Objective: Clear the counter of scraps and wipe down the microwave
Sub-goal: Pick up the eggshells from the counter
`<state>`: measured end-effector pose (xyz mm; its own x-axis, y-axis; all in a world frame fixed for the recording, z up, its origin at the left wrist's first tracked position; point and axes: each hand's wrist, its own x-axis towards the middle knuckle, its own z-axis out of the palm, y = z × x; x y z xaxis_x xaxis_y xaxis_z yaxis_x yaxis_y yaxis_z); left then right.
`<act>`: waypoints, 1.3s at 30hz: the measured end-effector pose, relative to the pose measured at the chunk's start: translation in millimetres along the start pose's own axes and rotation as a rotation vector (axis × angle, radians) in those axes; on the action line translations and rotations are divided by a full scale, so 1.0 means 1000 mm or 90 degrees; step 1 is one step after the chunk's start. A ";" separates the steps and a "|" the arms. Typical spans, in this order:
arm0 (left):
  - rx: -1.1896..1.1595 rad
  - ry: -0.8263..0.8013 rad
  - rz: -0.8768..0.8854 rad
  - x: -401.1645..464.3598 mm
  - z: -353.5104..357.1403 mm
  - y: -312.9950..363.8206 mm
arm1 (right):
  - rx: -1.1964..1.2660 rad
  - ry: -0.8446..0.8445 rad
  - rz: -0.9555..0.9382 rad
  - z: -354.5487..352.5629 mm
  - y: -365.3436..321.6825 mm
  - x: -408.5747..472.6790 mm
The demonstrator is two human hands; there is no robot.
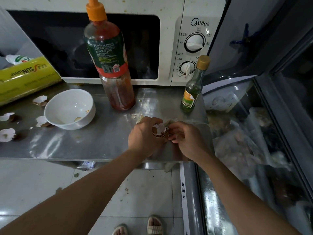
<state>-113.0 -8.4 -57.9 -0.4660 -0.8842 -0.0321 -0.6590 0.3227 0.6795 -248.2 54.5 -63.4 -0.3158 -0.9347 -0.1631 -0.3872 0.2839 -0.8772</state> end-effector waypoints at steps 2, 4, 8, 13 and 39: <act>-0.013 0.015 0.010 -0.003 0.000 -0.002 | 0.041 -0.010 0.024 0.001 -0.002 -0.001; -0.020 0.022 0.010 -0.006 -0.002 -0.003 | 0.090 -0.018 0.043 0.003 -0.004 -0.001; -0.033 0.030 -0.001 -0.012 -0.019 -0.001 | 0.128 -0.037 0.052 0.006 -0.015 -0.001; -0.032 0.048 -0.046 -0.020 -0.050 -0.002 | 0.146 -0.056 0.027 0.019 -0.040 0.000; -0.093 0.169 -0.188 -0.120 -0.260 -0.136 | 0.067 -0.267 -0.093 0.211 -0.218 -0.032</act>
<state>186.0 -34.3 44.4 -0.0896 -0.9939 -0.0636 -0.6422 0.0088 0.7665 29.2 -23.0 38.0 0.1222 -0.9753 -0.1842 -0.3044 0.1398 -0.9422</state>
